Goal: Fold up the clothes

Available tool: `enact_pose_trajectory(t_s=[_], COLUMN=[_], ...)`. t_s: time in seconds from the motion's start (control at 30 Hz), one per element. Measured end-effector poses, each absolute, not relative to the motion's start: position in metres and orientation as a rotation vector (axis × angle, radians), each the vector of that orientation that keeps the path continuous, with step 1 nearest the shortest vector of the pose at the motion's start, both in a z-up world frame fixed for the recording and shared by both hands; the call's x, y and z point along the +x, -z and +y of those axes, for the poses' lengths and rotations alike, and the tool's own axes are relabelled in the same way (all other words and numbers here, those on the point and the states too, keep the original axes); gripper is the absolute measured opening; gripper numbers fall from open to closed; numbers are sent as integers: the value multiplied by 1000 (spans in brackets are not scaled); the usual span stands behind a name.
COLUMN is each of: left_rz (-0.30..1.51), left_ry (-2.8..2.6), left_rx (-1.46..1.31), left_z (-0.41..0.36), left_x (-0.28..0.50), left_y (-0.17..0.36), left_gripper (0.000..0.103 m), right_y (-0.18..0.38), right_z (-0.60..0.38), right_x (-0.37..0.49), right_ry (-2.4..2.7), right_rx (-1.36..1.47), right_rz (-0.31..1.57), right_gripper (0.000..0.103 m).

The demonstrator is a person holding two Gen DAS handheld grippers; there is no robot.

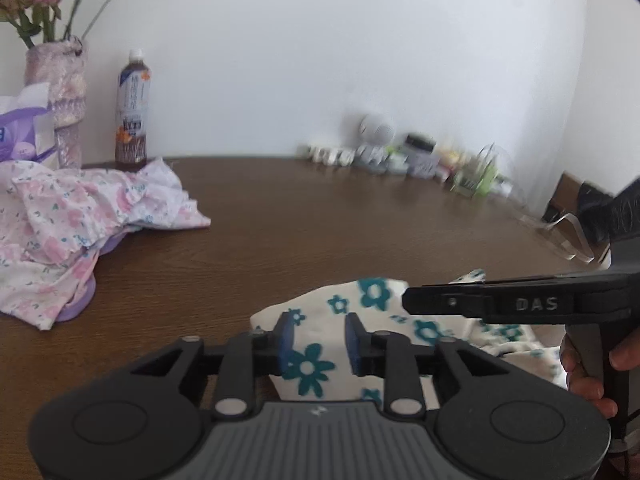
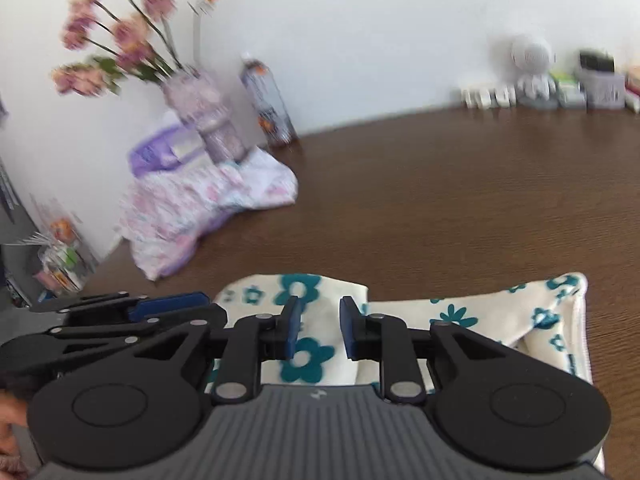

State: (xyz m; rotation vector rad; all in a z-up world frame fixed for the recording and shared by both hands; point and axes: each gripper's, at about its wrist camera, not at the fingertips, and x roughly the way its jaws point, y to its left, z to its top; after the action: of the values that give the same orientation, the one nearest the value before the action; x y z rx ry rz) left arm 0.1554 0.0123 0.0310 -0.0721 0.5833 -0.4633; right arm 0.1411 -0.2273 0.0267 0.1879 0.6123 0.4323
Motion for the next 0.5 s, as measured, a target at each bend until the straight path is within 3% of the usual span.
enact_pose_trajectory(t_s=[0.03,0.1,0.2,0.5], left_rz=[559,515,526,629], left_ry=[475,512,539,459], left_rx=[-73,-43,14,102], left_z=[18,28,30,2], left_x=[143,112,79,52], left_y=[-35,-43,-40,-3], left_gripper=[46,51,63,64], right_y=[-31,-34,-32,0], right_z=[-230,-232,-232,-207], right_x=[131,104,56,30], right_ry=[-438,-455,-484,-442], right_rx=[182,142,43,-92], right_rz=[591,571,569,590], right_gripper=[27,41,41,41])
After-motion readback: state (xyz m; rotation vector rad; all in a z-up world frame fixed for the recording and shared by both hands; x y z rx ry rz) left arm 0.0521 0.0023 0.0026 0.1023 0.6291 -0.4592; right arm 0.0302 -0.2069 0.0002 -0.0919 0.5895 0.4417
